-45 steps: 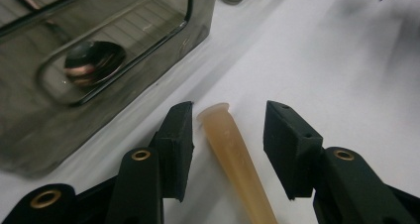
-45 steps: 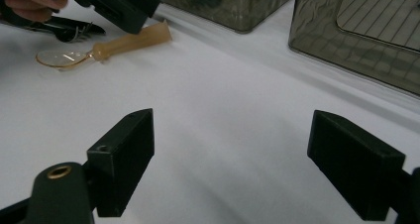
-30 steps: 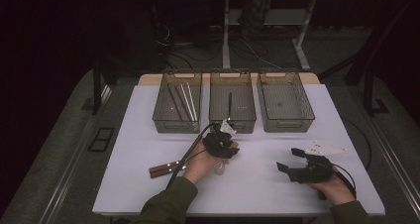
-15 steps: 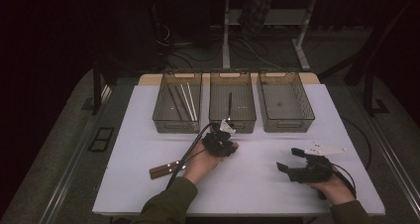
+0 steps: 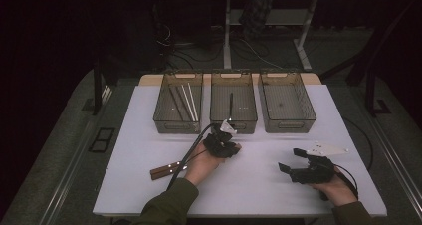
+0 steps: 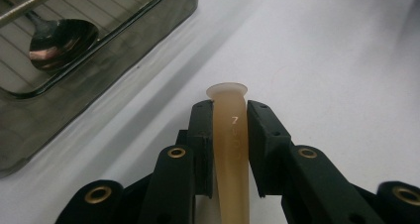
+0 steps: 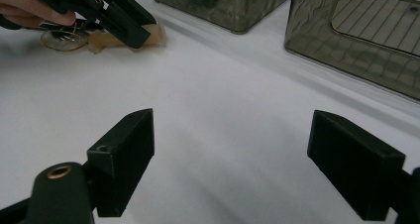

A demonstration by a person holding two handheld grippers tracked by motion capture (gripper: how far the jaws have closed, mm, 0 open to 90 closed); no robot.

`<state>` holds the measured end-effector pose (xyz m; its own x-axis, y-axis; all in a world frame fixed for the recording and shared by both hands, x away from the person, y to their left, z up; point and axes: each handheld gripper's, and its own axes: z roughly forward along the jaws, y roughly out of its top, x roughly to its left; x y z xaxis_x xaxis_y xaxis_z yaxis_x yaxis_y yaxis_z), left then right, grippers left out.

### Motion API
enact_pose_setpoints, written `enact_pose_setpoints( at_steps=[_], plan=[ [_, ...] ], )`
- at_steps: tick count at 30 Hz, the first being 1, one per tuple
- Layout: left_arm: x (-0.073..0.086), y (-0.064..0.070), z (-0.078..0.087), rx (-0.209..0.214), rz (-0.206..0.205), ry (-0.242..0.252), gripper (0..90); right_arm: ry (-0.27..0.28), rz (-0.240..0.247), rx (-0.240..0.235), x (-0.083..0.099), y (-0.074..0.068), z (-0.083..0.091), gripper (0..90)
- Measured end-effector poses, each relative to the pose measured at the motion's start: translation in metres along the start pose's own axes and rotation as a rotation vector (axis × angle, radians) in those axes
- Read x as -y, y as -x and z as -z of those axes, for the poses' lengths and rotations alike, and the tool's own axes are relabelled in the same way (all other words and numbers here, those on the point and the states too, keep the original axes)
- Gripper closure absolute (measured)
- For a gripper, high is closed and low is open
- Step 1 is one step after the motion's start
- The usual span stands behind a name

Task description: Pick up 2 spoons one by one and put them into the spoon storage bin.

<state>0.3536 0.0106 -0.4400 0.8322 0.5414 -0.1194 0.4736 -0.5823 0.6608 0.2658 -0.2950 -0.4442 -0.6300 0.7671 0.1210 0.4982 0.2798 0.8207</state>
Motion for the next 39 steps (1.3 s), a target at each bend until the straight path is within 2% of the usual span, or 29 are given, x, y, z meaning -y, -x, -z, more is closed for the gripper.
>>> enact_pose_setpoints(
  at_steps=[3,6,14,19,27,39],
  plan=[
    [-0.001,0.0,0.002,0.023,0.007,0.012,73.3,0.002,0.0,0.001,0.0,0.0,0.0,17.7],
    [-0.002,0.001,0.005,0.031,0.004,0.031,73.4,0.004,-0.001,0.0,0.0,0.0,0.0,17.7],
    [-0.004,0.001,0.01,0.069,0.028,0.063,73.5,0.007,-0.001,0.001,0.0,0.0,0.001,17.7],
    [-0.008,0.005,0.012,0.09,0.022,0.075,73.6,0.009,-0.003,-0.003,0.0,0.0,0.001,17.7],
    [-0.025,0.006,0.024,0.083,0.009,0.095,73.5,0.014,-0.005,-0.006,-0.001,0.0,0.002,17.7],
    [-0.06,-0.004,0.034,0.09,-0.018,0.092,73.5,0.028,-0.005,-0.004,-0.002,-0.001,0.003,17.7]
  ],
)
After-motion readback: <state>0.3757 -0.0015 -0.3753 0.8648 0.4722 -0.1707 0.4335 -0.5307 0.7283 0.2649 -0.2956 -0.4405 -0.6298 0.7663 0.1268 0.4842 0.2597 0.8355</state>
